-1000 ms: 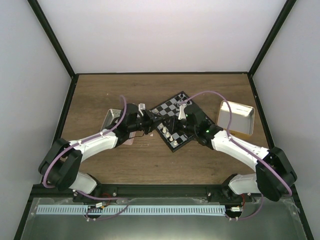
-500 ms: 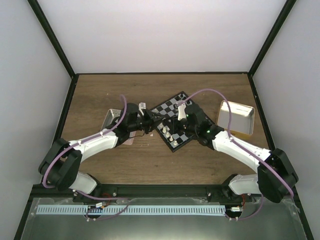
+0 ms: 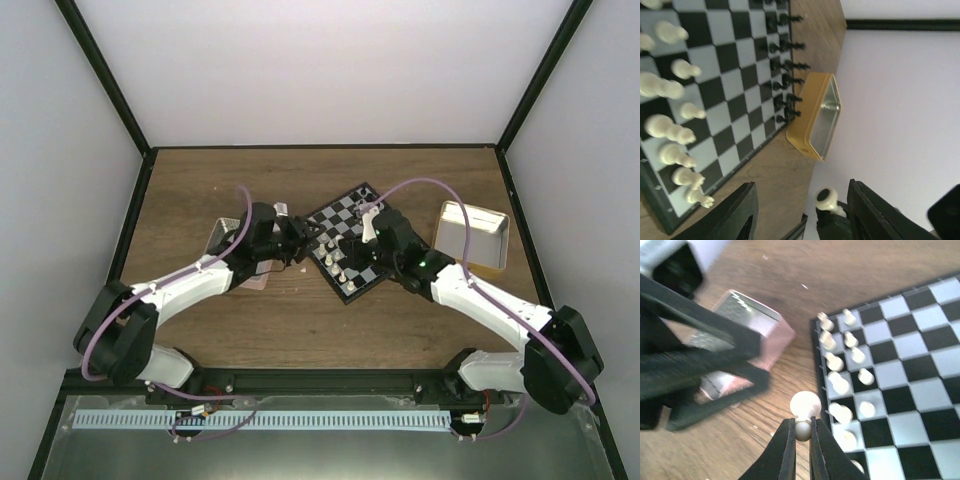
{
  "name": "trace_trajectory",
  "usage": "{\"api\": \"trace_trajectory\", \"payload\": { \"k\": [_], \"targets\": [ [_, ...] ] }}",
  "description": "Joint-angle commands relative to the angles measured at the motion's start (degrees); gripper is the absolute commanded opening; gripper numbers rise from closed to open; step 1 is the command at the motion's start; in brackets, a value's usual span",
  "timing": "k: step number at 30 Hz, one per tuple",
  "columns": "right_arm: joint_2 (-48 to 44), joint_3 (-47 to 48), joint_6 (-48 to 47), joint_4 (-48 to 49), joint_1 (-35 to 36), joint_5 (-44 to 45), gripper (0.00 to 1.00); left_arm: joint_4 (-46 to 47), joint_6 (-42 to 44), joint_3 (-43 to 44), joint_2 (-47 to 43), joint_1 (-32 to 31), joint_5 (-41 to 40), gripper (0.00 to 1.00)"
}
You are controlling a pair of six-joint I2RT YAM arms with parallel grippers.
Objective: Set up the chess pieces on the board
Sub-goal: Place the chess piece on the chessboard.
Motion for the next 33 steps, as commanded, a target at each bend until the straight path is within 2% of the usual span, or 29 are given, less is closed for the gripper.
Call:
{"api": "trace_trajectory", "payload": {
  "k": [1,4,7,12,17,33],
  "targets": [
    [0.5,3.6,1.7,-14.4,-0.5,8.5,0.01,-11.1,10.8,2.7,-4.0,2.4,-7.4,0.52],
    [3.7,5.0,1.8,-20.9,-1.0,9.4,0.01,-19.1,21.4,5.3,-6.7,3.3,-15.9,0.56],
    [7.1,6.2,1.1,-22.9,-1.0,9.0,0.01,-26.6,29.3,8.7,-8.8,3.5,-23.0,0.59],
    [16.0,12.9,-1.7,-24.8,-1.1,8.3,0.01,-29.6,37.6,10.5,-11.8,4.2,-27.3,0.62],
    [22.4,17.8,-2.6,-26.9,-1.0,7.1,0.01,-30.5,41.7,11.4,-12.0,4.9,-26.9,0.63],
    [30.8,23.0,-3.2,-30.1,-1.0,7.2,0.04,-31.3,44.4,10.9,-10.7,6.5,-24.5,0.63]
  ]
}}
